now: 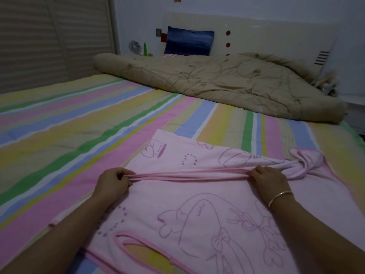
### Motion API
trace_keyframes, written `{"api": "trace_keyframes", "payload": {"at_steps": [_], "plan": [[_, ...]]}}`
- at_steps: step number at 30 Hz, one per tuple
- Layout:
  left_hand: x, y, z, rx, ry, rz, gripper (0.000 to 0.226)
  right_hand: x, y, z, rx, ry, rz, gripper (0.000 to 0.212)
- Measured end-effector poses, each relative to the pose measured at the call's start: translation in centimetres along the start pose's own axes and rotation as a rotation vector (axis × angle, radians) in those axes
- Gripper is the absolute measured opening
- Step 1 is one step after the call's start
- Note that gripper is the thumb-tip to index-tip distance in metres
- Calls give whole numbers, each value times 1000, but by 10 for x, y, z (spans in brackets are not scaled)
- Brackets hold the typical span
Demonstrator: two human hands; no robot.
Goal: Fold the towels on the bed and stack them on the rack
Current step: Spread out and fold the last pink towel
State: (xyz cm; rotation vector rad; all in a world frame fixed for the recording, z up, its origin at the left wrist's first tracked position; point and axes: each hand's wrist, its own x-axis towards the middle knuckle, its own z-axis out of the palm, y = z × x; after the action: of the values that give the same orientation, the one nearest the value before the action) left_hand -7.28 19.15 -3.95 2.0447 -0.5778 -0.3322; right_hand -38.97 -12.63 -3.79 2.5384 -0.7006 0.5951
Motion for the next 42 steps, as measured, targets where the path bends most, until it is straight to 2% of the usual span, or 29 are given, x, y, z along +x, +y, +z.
{"api": "trace_keyframes", "payload": {"at_steps": [2, 4, 6, 9, 12, 13, 16, 19, 21, 24, 28, 31, 34, 37, 39, 42], "plan": [[1, 3, -1, -126, -28, -53, 28, -2, -3, -3, 3, 37, 5, 16], [4, 6, -3, -224, -13, -112, 30, -8, -4, -11, 39, 67, 21, 12], [8, 9, -3, -243, 13, -169, 32, -18, -8, -24, 107, 94, 49, 16], [6, 16, -4, -248, 33, -239, 15, -44, -21, -58, 205, 156, 99, 28], [-2, 23, -13, -239, 36, -259, 34, -72, -40, -102, 267, 199, 92, 19], [-5, 25, -20, -244, 55, -269, 33, -82, -47, -115, 285, 201, 71, 16], [-15, 25, -46, -326, 122, -355, 6, -107, -64, -133, 316, 215, -131, 14], [-35, 14, -68, -432, 80, -397, 14, -127, -81, -143, 313, 220, -282, 24], [-52, 5, -81, -351, 71, -369, 4, -138, -96, -156, 321, 230, -326, 26], [-68, -11, -97, -234, 70, -309, 21, -152, -113, -177, 316, 254, -397, 23], [-85, -20, -112, -164, 96, -270, 27, -165, -125, -201, 355, 245, -460, 23], [-97, -23, -119, -185, 101, -262, 31, -174, -132, -210, 341, 248, -469, 17], [-96, -34, -124, -97, 153, -239, 30, -184, -142, -210, 319, 228, -490, 12], [-97, -46, -122, -20, 108, -229, 25, -193, -148, -203, 285, 136, -407, 9], [-99, -50, -118, 68, 56, -191, 20, -197, -148, -199, 272, 63, -348, 14], [-111, -49, -111, 457, 139, -9, 27, -201, -146, -204, 375, -23, -251, 19]]}}
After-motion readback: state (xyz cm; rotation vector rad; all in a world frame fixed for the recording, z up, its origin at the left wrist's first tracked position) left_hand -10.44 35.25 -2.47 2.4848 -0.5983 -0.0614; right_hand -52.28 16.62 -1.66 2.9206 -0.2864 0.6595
